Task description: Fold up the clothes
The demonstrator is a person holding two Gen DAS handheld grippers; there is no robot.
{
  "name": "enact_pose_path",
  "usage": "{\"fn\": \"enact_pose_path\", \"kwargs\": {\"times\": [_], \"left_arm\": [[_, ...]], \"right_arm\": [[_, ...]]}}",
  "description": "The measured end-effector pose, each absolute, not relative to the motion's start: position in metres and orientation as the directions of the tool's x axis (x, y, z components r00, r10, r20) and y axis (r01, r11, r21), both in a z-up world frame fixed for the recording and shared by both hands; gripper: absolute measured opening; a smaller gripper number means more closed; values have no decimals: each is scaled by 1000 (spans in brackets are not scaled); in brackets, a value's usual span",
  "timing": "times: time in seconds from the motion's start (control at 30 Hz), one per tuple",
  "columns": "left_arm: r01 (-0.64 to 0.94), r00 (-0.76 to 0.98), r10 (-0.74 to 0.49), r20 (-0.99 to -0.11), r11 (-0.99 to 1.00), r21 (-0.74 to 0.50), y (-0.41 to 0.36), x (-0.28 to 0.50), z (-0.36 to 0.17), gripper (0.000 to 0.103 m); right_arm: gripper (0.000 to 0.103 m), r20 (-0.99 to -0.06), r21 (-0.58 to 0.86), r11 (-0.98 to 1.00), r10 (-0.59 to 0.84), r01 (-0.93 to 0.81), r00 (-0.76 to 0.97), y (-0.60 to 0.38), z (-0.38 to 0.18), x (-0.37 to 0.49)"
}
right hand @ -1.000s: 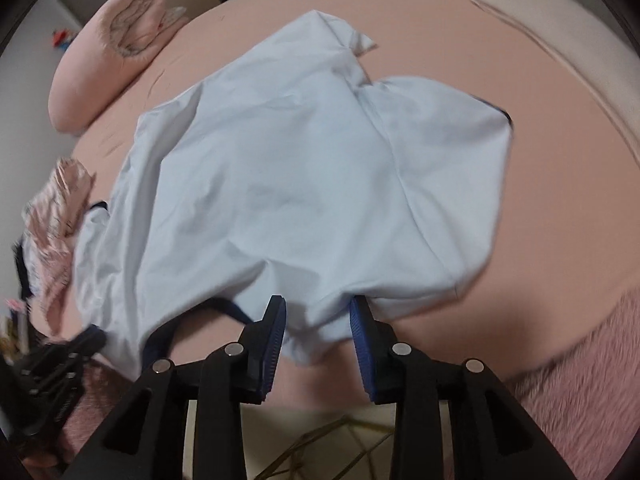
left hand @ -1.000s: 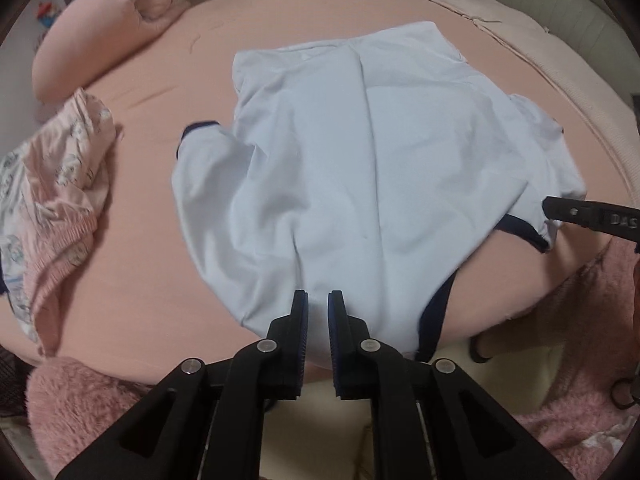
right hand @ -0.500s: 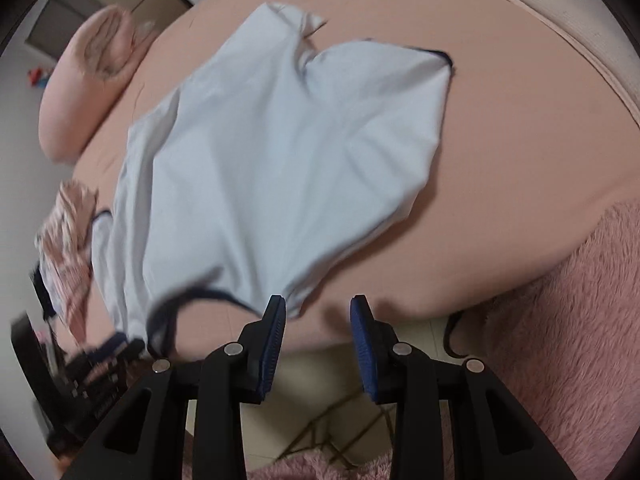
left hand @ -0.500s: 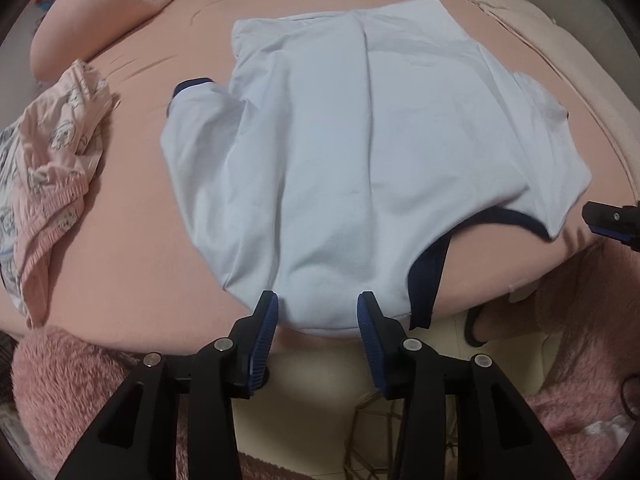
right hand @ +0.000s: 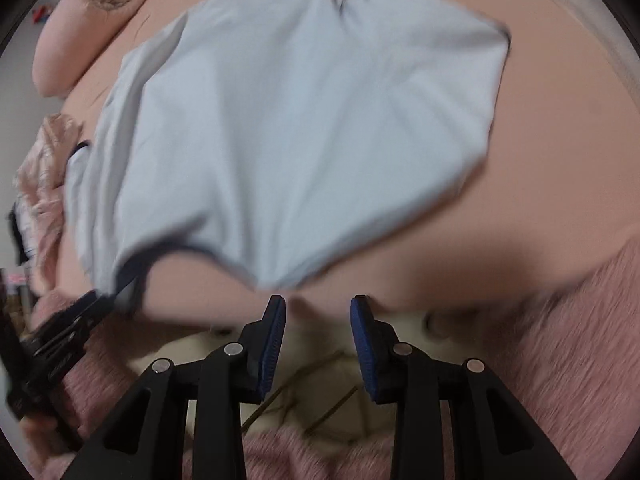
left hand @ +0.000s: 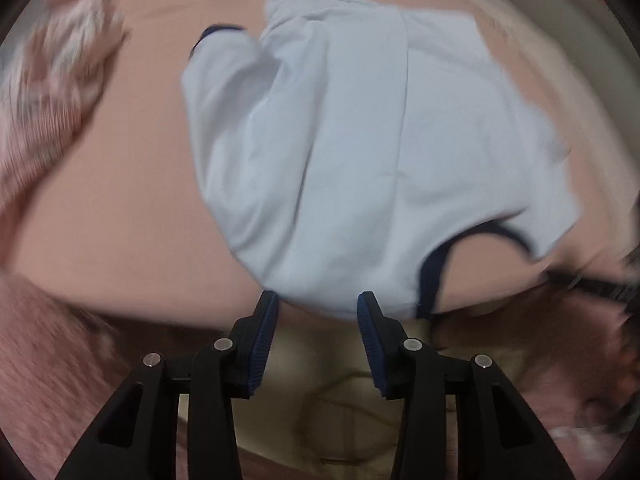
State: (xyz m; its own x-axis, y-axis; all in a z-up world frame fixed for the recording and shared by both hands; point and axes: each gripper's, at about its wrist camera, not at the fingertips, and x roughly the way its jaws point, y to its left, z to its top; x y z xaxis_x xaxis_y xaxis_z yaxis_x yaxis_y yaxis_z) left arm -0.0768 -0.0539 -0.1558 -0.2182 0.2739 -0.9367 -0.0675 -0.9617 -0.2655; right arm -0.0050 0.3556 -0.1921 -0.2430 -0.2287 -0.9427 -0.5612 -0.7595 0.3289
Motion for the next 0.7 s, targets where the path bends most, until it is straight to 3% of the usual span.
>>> {"fn": "enact_pose_path", "kwargs": {"times": [0.07, 0.23, 0.4, 0.6, 0.63, 0.7], "left_arm": [[-32, -208, 338, -918, -940, -338, -63, -78, -160, 39], [27, -195, 370, -908, -924, -382, -70, -84, -173, 42], [138, -146, 511, -847, -838, -529, -68, -73, -183, 45], [132, -130, 546, -827, -817, -561, -43, -88, -183, 46], [138, -126, 540, -832, -821, -554, -41, -90, -184, 46], [135, -134, 553, -822, -812, -568, -42, -89, -178, 44]], "right_arm": [[33, -915, 393, -720, -247, -572, -319, 357, -193, -2], [33, -898, 427, -673, -236, -604, -373, 361, -212, -30], [33, -934, 329, -750, -170, -574, -314, 318, -225, -76], [33, -952, 243, -820, -100, -519, -288, 285, -237, -110], [32, -950, 249, -824, -105, -509, -295, 283, -240, -116], [19, -943, 270, -821, -118, -503, -312, 283, -243, -127]]}}
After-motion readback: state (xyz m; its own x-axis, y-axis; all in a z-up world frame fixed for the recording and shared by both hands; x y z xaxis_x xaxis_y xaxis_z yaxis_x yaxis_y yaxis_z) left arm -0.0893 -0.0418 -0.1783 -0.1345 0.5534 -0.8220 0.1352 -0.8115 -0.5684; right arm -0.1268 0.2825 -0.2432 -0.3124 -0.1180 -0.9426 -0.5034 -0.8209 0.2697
